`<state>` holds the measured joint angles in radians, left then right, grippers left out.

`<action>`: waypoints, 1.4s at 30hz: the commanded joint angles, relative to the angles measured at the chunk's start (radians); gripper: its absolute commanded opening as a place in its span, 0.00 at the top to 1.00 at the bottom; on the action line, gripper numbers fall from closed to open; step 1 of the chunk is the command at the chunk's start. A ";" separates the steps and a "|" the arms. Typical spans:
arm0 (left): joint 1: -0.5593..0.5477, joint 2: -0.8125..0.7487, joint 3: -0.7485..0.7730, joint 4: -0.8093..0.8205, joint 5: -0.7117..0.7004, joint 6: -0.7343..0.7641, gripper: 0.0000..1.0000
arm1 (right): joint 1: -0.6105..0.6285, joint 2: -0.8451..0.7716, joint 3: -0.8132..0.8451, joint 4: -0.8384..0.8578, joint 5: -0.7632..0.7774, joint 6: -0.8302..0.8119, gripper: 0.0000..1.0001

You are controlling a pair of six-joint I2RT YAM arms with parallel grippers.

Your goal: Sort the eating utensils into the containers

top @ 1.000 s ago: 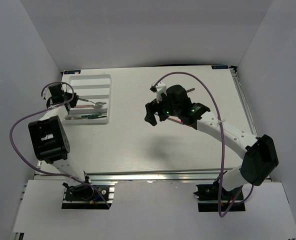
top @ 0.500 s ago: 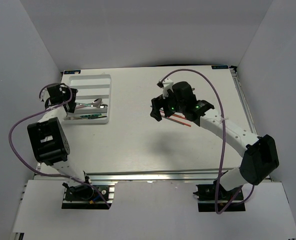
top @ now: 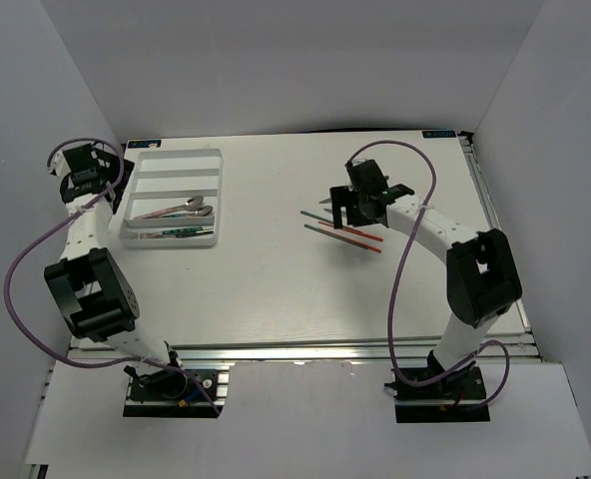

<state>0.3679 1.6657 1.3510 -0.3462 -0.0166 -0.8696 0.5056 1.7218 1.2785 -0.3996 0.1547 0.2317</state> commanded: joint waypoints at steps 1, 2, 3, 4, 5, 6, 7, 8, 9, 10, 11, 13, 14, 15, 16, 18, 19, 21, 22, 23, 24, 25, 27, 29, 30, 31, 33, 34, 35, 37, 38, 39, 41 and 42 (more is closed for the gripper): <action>0.000 -0.095 -0.009 -0.108 0.064 0.148 0.02 | -0.030 0.053 0.114 0.011 0.106 0.026 0.11; -0.004 -0.104 -0.024 -0.131 0.073 0.149 0.02 | -0.045 0.074 0.137 0.008 0.095 -0.017 0.11; -0.013 -0.116 -0.035 -0.151 0.066 0.194 0.02 | -0.067 0.117 0.159 -0.010 0.062 -0.040 0.11; -0.039 -0.150 -0.049 -0.187 0.050 0.234 0.02 | -0.114 0.140 0.182 -0.018 0.028 -0.073 0.11; -0.053 -0.173 -0.096 -0.195 0.032 0.253 0.02 | -0.139 0.163 0.223 -0.027 -0.004 -0.134 0.11; -0.069 -0.200 -0.131 -0.197 -0.018 0.262 0.02 | -0.163 0.211 0.249 -0.041 -0.042 -0.161 0.12; -0.093 -0.266 -0.172 -0.170 -0.023 0.277 0.02 | -0.202 0.237 0.275 -0.077 -0.046 -0.182 0.12; -0.102 -0.299 -0.215 -0.153 -0.020 0.285 0.02 | -0.216 0.260 0.300 -0.094 -0.044 -0.204 0.12; -0.112 -0.328 -0.304 -0.134 -0.019 0.290 0.02 | -0.228 0.303 0.346 -0.111 -0.041 -0.233 0.12; -0.125 -0.352 -0.346 -0.110 0.000 0.297 0.02 | -0.239 0.321 0.366 -0.136 -0.053 -0.274 0.12; -0.127 -0.385 -0.383 -0.078 0.009 0.314 0.02 | -0.249 0.335 0.372 -0.134 -0.060 -0.297 0.12; -0.127 -0.394 -0.441 -0.089 0.015 0.326 0.02 | -0.256 0.369 0.387 -0.128 -0.098 -0.378 0.13; -0.127 -0.394 -0.449 -0.091 0.055 0.330 0.02 | -0.257 0.381 0.392 -0.139 -0.113 -0.402 0.13; -0.129 -0.397 -0.455 -0.089 0.070 0.330 0.02 | -0.262 0.407 0.412 -0.152 -0.141 -0.425 0.14; -0.132 -0.402 -0.466 -0.085 0.079 0.330 0.02 | -0.265 0.420 0.421 -0.169 -0.153 -0.461 0.15; -0.139 -0.415 -0.466 -0.077 0.083 0.331 0.02 | -0.285 0.443 0.421 -0.189 -0.200 -0.497 0.16; -0.139 -0.420 -0.466 -0.074 0.083 0.331 0.02 | -0.285 0.449 0.420 -0.197 -0.213 -0.497 0.16; -0.141 -0.426 -0.472 -0.070 0.101 0.328 0.02 | -0.289 0.463 0.417 -0.208 -0.205 -0.506 0.18; -0.142 -0.425 -0.474 -0.068 0.107 0.328 0.02 | -0.289 0.466 0.403 -0.206 -0.204 -0.512 0.20; -0.142 -0.426 -0.474 -0.066 0.118 0.328 0.02 | -0.289 0.475 0.397 -0.205 -0.199 -0.514 0.21; -0.142 -0.425 -0.474 -0.066 0.121 0.327 0.02 | -0.291 0.478 0.392 -0.208 -0.199 -0.516 0.23; -0.142 -0.425 -0.474 -0.065 0.125 0.327 0.02 | -0.289 0.481 0.389 -0.211 -0.192 -0.516 0.24; -0.142 -0.429 -0.477 -0.063 0.127 0.325 0.02 | -0.289 0.475 0.383 -0.199 -0.170 -0.488 0.24; -0.144 -0.434 -0.480 -0.059 0.133 0.323 0.02 | -0.294 0.415 0.333 -0.151 -0.214 -0.470 0.24; -0.147 -0.435 -0.481 -0.060 0.132 0.325 0.02 | -0.297 0.400 0.317 -0.113 -0.230 -0.468 0.25; -0.149 -0.437 -0.480 -0.062 0.129 0.327 0.02 | -0.297 0.389 0.315 -0.116 -0.240 -0.466 0.27; -0.153 -0.440 -0.480 -0.062 0.126 0.327 0.02 | -0.296 0.400 0.349 -0.166 -0.254 -0.468 0.34; -0.153 -0.442 -0.481 -0.062 0.124 0.327 0.02 | -0.295 0.409 0.358 -0.183 -0.251 -0.471 0.35; -0.155 -0.443 -0.481 -0.063 0.122 0.328 0.02 | -0.297 0.429 0.367 -0.195 -0.238 -0.477 0.38; -0.161 -0.448 -0.483 -0.066 0.115 0.330 0.02 | -0.294 0.444 0.363 -0.222 -0.228 -0.502 0.43; -0.164 -0.452 -0.483 -0.066 0.113 0.330 0.02 | -0.292 0.443 0.332 -0.217 -0.224 -0.509 0.44; -0.165 -0.452 -0.486 -0.065 0.112 0.330 0.02 | -0.288 0.437 0.311 -0.209 -0.231 -0.517 0.46; -0.164 -0.454 -0.484 -0.065 0.112 0.330 0.02 | -0.279 0.404 0.262 -0.167 -0.250 -0.545 0.49; -0.165 -0.452 -0.484 -0.065 0.112 0.330 0.02 | -0.266 0.394 0.224 -0.160 -0.253 -0.557 0.50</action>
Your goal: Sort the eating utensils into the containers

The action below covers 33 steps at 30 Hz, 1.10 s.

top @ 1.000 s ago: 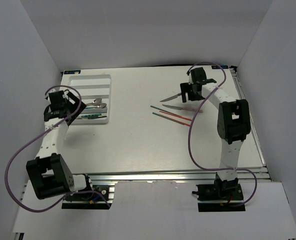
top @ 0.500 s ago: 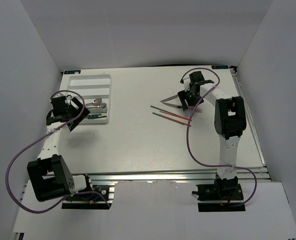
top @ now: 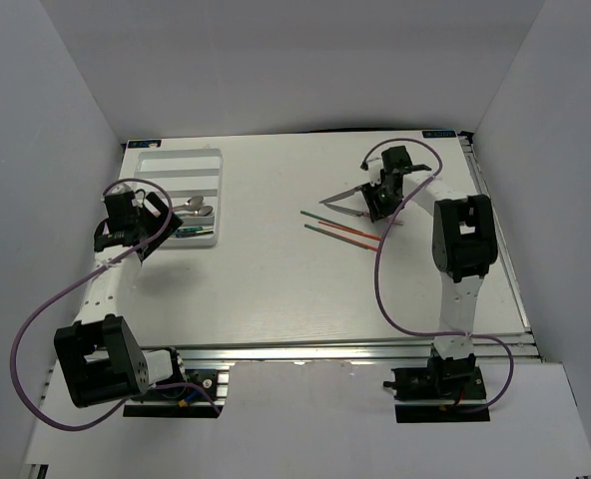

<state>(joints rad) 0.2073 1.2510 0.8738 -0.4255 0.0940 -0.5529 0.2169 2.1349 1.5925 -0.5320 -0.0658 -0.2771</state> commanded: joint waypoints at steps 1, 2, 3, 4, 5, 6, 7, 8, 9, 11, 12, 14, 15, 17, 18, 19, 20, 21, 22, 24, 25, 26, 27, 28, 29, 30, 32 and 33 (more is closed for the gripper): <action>-0.005 -0.036 -0.006 0.016 0.001 0.011 0.02 | 0.030 -0.027 -0.107 -0.017 -0.032 -0.077 0.52; -0.005 -0.035 -0.006 0.013 0.003 0.011 0.02 | 0.038 -0.039 -0.121 -0.008 -0.035 -0.092 0.53; -0.005 -0.032 -0.006 0.013 0.003 0.013 0.02 | 0.053 -0.047 -0.147 -0.002 -0.048 -0.108 0.54; -0.005 -0.032 -0.006 0.013 0.006 0.011 0.02 | 0.058 -0.061 -0.160 0.010 -0.054 -0.123 0.54; -0.005 -0.033 -0.007 0.013 0.009 0.013 0.02 | 0.064 -0.067 -0.170 0.033 -0.061 -0.123 0.57; -0.005 -0.035 -0.009 0.013 0.010 0.011 0.02 | 0.065 -0.070 -0.178 0.041 -0.069 -0.126 0.57; -0.005 -0.038 -0.010 0.014 0.010 0.011 0.02 | 0.068 -0.075 -0.193 0.052 -0.074 -0.128 0.62; -0.005 -0.041 -0.018 0.014 0.010 0.011 0.02 | 0.071 -0.075 -0.198 0.064 -0.068 -0.129 0.63; -0.005 -0.048 -0.019 0.011 0.010 0.011 0.02 | 0.078 -0.073 -0.203 0.064 -0.063 -0.131 0.68; -0.005 -0.054 -0.028 0.013 0.007 0.011 0.02 | 0.085 -0.069 -0.206 0.066 -0.042 -0.132 0.72; -0.005 -0.055 -0.030 0.011 0.007 0.011 0.02 | 0.091 -0.067 -0.207 0.069 -0.039 -0.134 0.75; -0.003 -0.056 -0.030 0.013 0.009 0.011 0.02 | 0.101 -0.075 -0.218 0.078 -0.023 -0.131 0.78; -0.005 -0.055 -0.029 0.011 0.009 0.013 0.02 | 0.108 -0.078 -0.221 0.079 -0.023 -0.134 0.79; -0.005 -0.051 -0.030 0.011 0.009 0.011 0.02 | 0.117 -0.095 -0.235 0.095 -0.012 -0.137 0.84; -0.005 -0.051 -0.030 0.010 0.010 0.011 0.02 | 0.128 -0.102 -0.239 0.099 -0.011 -0.143 0.87; -0.005 -0.053 -0.030 0.010 0.010 0.011 0.02 | 0.134 -0.116 -0.243 0.108 -0.005 -0.145 0.91; -0.003 -0.055 -0.032 0.010 0.013 0.011 0.02 | 0.144 -0.125 -0.247 0.112 0.004 -0.146 0.93; -0.005 -0.056 -0.035 0.011 0.019 0.011 0.02 | 0.145 -0.131 -0.247 0.115 0.009 -0.148 0.96; -0.005 -0.056 -0.039 0.016 0.027 0.010 0.02 | 0.148 -0.148 -0.244 0.115 0.015 -0.145 0.99; -0.005 -0.062 -0.051 0.042 0.079 0.005 0.02 | 0.154 -0.179 -0.235 0.118 0.018 -0.133 1.00; -0.005 -0.065 -0.056 0.053 0.102 0.004 0.02 | 0.156 -0.190 -0.229 0.118 0.015 -0.125 1.00; -0.005 -0.074 -0.061 0.088 0.130 -0.008 0.02 | 0.156 -0.204 -0.214 0.119 0.015 -0.114 1.00; -0.005 -0.079 -0.073 0.111 0.186 -0.019 0.02 | 0.156 -0.223 -0.203 0.119 0.017 -0.102 1.00; -0.012 -0.085 -0.078 0.129 0.211 -0.031 0.02 | 0.157 -0.234 -0.191 0.109 0.009 -0.080 1.00; -0.019 -0.094 -0.085 0.174 0.232 -0.054 0.02 | 0.157 -0.251 -0.169 0.107 0.008 -0.073 1.00; -0.029 -0.099 -0.087 0.194 0.248 -0.067 0.02 | 0.159 -0.259 -0.158 0.109 0.009 -0.059 1.00; -0.080 -0.107 -0.088 0.253 0.266 -0.093 0.02 | 0.164 -0.268 -0.132 0.095 0.009 -0.024 1.00; -0.103 -0.108 -0.094 0.286 0.277 -0.128 0.02 | 0.165 -0.274 -0.109 0.090 0.004 -0.011 1.00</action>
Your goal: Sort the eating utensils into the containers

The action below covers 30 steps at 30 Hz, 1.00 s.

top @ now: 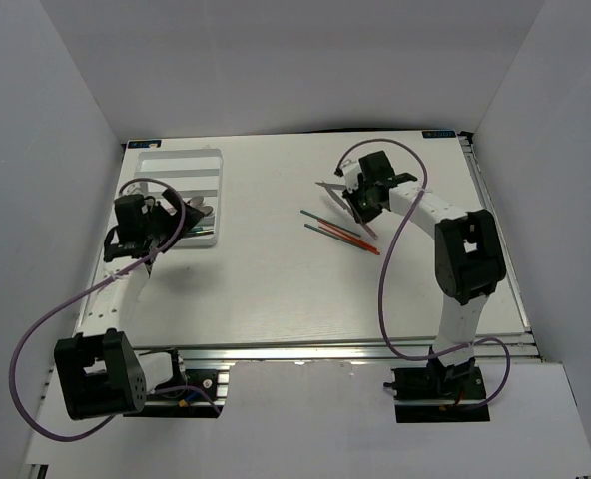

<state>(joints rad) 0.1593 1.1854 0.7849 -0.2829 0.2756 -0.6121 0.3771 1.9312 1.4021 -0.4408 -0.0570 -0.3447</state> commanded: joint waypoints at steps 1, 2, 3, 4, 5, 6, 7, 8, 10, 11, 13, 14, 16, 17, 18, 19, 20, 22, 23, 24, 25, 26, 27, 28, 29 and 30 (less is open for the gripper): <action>-0.102 -0.044 -0.018 0.175 0.109 -0.092 0.02 | 0.009 -0.072 0.090 -0.007 -0.013 0.065 1.00; -0.130 -0.041 -0.027 0.259 0.120 -0.118 0.02 | 0.020 -0.075 0.100 -0.013 -0.021 0.090 1.00; -0.153 -0.032 -0.039 0.327 0.138 -0.176 0.02 | 0.028 -0.081 0.109 -0.028 -0.041 0.107 1.00; -0.225 -0.027 -0.064 0.380 0.151 -0.208 0.02 | 0.035 -0.087 0.119 -0.032 -0.096 0.125 1.00; -0.251 -0.023 -0.078 0.501 0.163 -0.268 0.02 | 0.058 -0.098 0.120 -0.030 -0.124 0.177 1.00; -0.280 -0.015 -0.090 0.568 0.168 -0.296 0.02 | 0.069 -0.119 0.120 -0.018 -0.189 0.206 1.00; -0.329 -0.009 -0.102 0.647 0.157 -0.316 0.02 | 0.095 -0.132 0.110 -0.003 -0.217 0.237 1.00; -0.349 0.000 -0.099 0.672 0.148 -0.342 0.02 | 0.108 -0.162 0.101 0.017 -0.245 0.315 1.00; -0.407 0.038 -0.079 0.679 0.116 -0.347 0.03 | 0.141 -0.193 0.069 0.097 -0.346 0.396 1.00; -0.420 0.057 -0.053 0.671 0.094 -0.342 0.05 | 0.157 -0.221 0.058 0.129 -0.356 0.467 1.00; -0.454 0.110 -0.026 0.657 0.080 -0.339 0.08 | 0.222 -0.236 0.054 0.163 -0.366 0.489 1.00; -0.460 0.124 -0.007 0.653 0.074 -0.339 0.12 | 0.245 -0.241 0.067 0.165 -0.347 0.496 1.00; -0.477 0.158 0.011 0.630 0.065 -0.339 0.14 | 0.285 -0.253 0.083 0.188 -0.337 0.516 1.00; -0.480 0.164 0.013 0.627 0.057 -0.339 0.14 | 0.295 -0.247 0.095 0.186 -0.339 0.526 1.00; -0.486 0.169 0.010 0.631 0.056 -0.341 0.14 | 0.304 -0.238 0.113 0.176 -0.345 0.524 1.00; -0.488 0.171 0.008 0.639 0.054 -0.342 0.14 | 0.319 -0.229 0.130 0.148 -0.340 0.518 1.00; -0.488 0.172 0.010 0.639 0.053 -0.345 0.14 | 0.327 -0.212 0.158 0.137 -0.337 0.512 1.00; -0.491 0.172 0.014 0.640 0.057 -0.347 0.15 | 0.342 -0.204 0.169 0.129 -0.339 0.506 1.00; -0.491 0.172 0.017 0.637 0.056 -0.345 0.16 | 0.347 -0.201 0.170 0.131 -0.342 0.504 1.00; -0.491 0.174 0.022 0.634 0.054 -0.342 0.25 | 0.353 -0.201 0.175 0.131 -0.348 0.501 1.00; -0.491 0.178 0.025 0.614 0.051 -0.341 0.31 | 0.365 -0.201 0.178 0.132 -0.342 0.498 1.00; -0.491 0.186 0.030 0.605 0.048 -0.337 0.39 | 0.368 -0.201 0.179 0.134 -0.337 0.497 1.00; -0.491 0.190 0.034 0.599 0.048 -0.337 0.56 | 0.375 -0.199 0.184 0.137 -0.336 0.498 1.00; -0.491 0.195 0.036 0.593 0.050 -0.342 0.63 | 0.378 -0.193 0.187 0.133 -0.333 0.498 1.00; -0.491 0.198 0.036 0.596 0.051 -0.345 0.70 | 0.381 -0.187 0.193 0.125 -0.331 0.494 1.00; -0.491 0.203 0.036 0.596 0.053 -0.347 0.83 | 0.384 -0.181 0.210 0.117 -0.323 0.490 1.00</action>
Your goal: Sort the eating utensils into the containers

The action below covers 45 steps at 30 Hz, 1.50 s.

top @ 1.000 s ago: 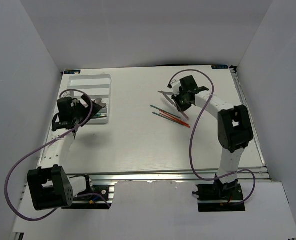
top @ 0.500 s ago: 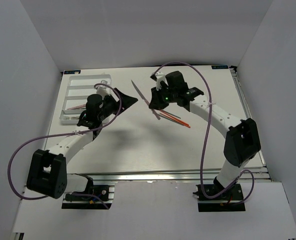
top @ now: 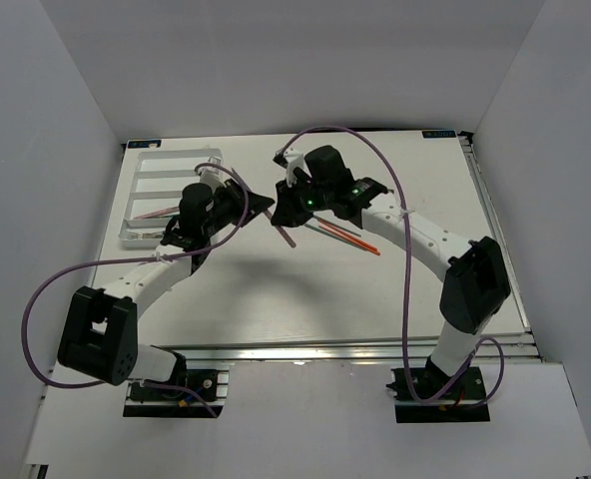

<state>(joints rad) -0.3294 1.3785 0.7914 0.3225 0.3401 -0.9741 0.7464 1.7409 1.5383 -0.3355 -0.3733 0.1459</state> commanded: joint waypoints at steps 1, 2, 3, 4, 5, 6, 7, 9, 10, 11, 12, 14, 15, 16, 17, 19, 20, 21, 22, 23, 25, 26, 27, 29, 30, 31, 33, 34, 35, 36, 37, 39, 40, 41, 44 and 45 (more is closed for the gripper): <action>-0.002 0.008 0.032 -0.016 -0.018 0.017 0.90 | 0.013 0.015 0.075 0.007 -0.003 0.000 1.00; -0.002 0.008 0.040 -0.032 -0.023 0.018 0.96 | 0.013 0.017 0.075 0.016 0.005 0.000 1.00; -0.002 0.008 0.049 -0.089 -0.039 0.023 1.00 | 0.011 0.013 0.063 0.023 0.013 -0.002 0.94; 0.001 0.008 0.078 -0.130 -0.094 0.040 1.00 | 0.011 -0.003 0.053 0.032 0.023 -0.002 0.76; 0.003 0.010 0.097 -0.175 -0.131 0.049 1.00 | 0.010 -0.013 0.039 0.041 0.033 -0.002 0.53; 0.025 0.014 0.115 -0.268 -0.171 0.057 1.00 | -0.001 -0.026 0.026 0.052 0.062 -0.002 0.15; 0.047 0.022 0.152 -0.314 -0.235 0.048 1.00 | -0.008 -0.050 0.008 0.049 0.082 0.001 0.11; 0.167 0.045 0.180 -0.400 -0.236 0.016 1.00 | -0.051 -0.081 -0.013 0.033 0.158 0.021 0.11; 0.220 0.075 0.187 -0.398 -0.221 -0.015 1.00 | -0.068 -0.119 -0.051 0.029 0.187 0.033 0.11; 0.309 0.089 0.209 -0.389 -0.210 -0.023 1.00 | -0.112 -0.141 -0.078 0.027 0.224 0.065 0.11; 0.344 0.106 0.235 -0.399 -0.222 -0.023 1.00 | -0.134 -0.167 -0.105 0.029 0.232 0.079 0.11; 0.445 0.195 0.361 -0.442 -0.275 0.006 1.00 | -0.169 -0.243 -0.205 0.052 0.235 0.102 0.11; 0.467 0.277 0.405 -0.460 -0.279 -0.004 1.00 | -0.195 -0.285 -0.260 0.074 0.229 0.107 0.11; 0.487 0.322 0.443 -0.458 -0.276 -0.020 1.00 | -0.203 -0.300 -0.279 0.078 0.225 0.104 0.11; 0.516 0.367 0.518 -0.450 -0.268 -0.034 1.00 | -0.214 -0.311 -0.290 0.078 0.223 0.100 0.11; 0.535 0.456 0.600 -0.467 -0.283 -0.080 1.00 | -0.220 -0.329 -0.303 0.059 0.223 0.089 0.11; 0.543 0.529 0.638 -0.473 -0.302 -0.090 1.00 | -0.220 -0.333 -0.311 0.052 0.211 0.084 0.11; 0.543 0.562 0.707 -0.488 -0.341 -0.115 1.00 | -0.222 -0.337 -0.316 0.043 0.206 0.083 0.11; 0.544 0.591 0.739 -0.493 -0.366 -0.129 1.00 | -0.222 -0.351 -0.323 0.038 0.202 0.081 0.11; 0.546 0.644 0.768 -0.491 -0.368 -0.139 1.00 | -0.222 -0.359 -0.332 0.041 0.194 0.077 0.11; 0.544 0.689 0.844 -0.493 -0.368 -0.167 1.00 | -0.223 -0.376 -0.356 0.046 0.194 0.063 0.11; 0.544 0.708 0.862 -0.496 -0.369 -0.175 1.00 | -0.225 -0.377 -0.357 0.040 0.198 0.058 0.11; 0.544 0.734 0.884 -0.510 -0.371 -0.185 0.98 | -0.226 -0.379 -0.354 0.032 0.201 0.052 0.11; 0.544 0.743 0.869 -0.475 -0.359 -0.210 0.99 | -0.231 -0.379 -0.351 0.023 0.214 0.037 0.11; 0.544 0.737 0.858 -0.470 -0.362 -0.218 0.99 | -0.234 -0.379 -0.346 0.020 0.217 0.031 0.11; 0.543 0.732 0.832 -0.458 -0.366 -0.230 0.98 | -0.236 -0.376 -0.346 0.020 0.220 0.026 0.11; 0.541 0.726 0.810 -0.442 -0.365 -0.244 0.89 | -0.243 -0.370 -0.345 0.020 0.226 0.024 0.11; 0.541 0.720 0.790 -0.430 -0.354 -0.255 0.82 | -0.245 -0.365 -0.342 0.020 0.226 0.024 0.11; 0.538 0.720 0.784 -0.430 -0.352 -0.256 0.78 | -0.248 -0.362 -0.343 0.020 0.224 0.024 0.11; 0.537 0.720 0.784 -0.438 -0.352 -0.256 0.75 | -0.249 -0.357 -0.342 0.020 0.226 0.024 0.11; 0.535 0.714 0.770 -0.433 -0.349 -0.256 0.68 | -0.251 -0.354 -0.339 0.021 0.229 0.024 0.11; 0.533 0.705 0.766 -0.444 -0.352 -0.256 0.62 | -0.252 -0.348 -0.336 0.013 0.228 0.024 0.11; 0.535 0.697 0.764 -0.447 -0.349 -0.253 0.58 | -0.254 -0.346 -0.327 0.007 0.231 0.024 0.11; 0.535 0.694 0.766 -0.473 -0.355 -0.250 0.53 | -0.254 -0.345 -0.322 0.004 0.235 0.023 0.11; 0.535 0.665 0.732 -0.464 -0.343 -0.247 0.42 | -0.259 -0.345 -0.311 -0.004 0.247 0.018 0.11; 0.535 0.657 0.723 -0.461 -0.342 -0.248 0.39 | -0.262 -0.343 -0.307 -0.005 0.249 0.018 0.11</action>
<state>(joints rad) 0.2119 2.1441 1.5375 -0.1490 -0.0074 -1.2186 0.4942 1.3960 1.1820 -0.3416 -0.1448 0.1761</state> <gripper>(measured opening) 0.596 0.894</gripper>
